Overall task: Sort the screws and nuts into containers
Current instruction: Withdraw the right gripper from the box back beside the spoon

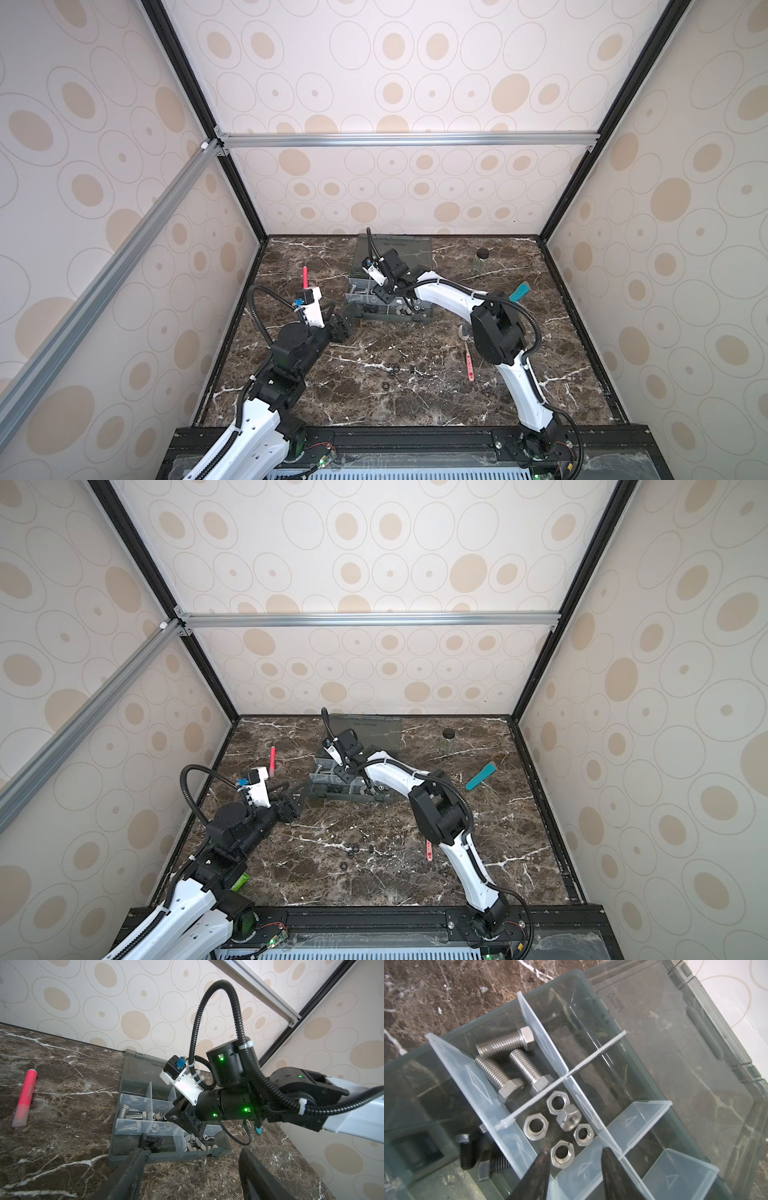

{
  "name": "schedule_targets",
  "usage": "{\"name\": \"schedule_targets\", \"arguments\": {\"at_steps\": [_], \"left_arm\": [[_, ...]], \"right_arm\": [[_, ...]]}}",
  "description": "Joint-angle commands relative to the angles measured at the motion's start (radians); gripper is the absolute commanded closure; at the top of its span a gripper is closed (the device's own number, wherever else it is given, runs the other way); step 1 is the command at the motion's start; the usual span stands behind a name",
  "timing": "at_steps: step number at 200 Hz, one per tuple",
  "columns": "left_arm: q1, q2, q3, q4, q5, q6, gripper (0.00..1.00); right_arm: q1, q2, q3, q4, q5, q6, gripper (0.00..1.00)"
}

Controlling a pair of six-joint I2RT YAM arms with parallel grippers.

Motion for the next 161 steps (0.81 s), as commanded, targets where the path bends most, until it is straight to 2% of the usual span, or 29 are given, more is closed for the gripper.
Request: {"name": "schedule_targets", "arguments": {"at_steps": [1,90,161], "left_arm": [[0.008,-0.013,-0.005,-0.009,-0.013,-0.020,0.28],[0.007,-0.009,-0.013,-0.007,-0.008,-0.020,0.28],[0.008,0.022,-0.015,0.009,0.005,-0.020,0.28]], "right_arm": [[-0.001,-0.070,-0.033,0.000,0.001,0.010,0.55],[-0.003,-0.258,-0.198,0.066,-0.008,0.053,0.55],[-0.009,-0.483,-0.451,0.139,0.016,0.088,0.55]]}}
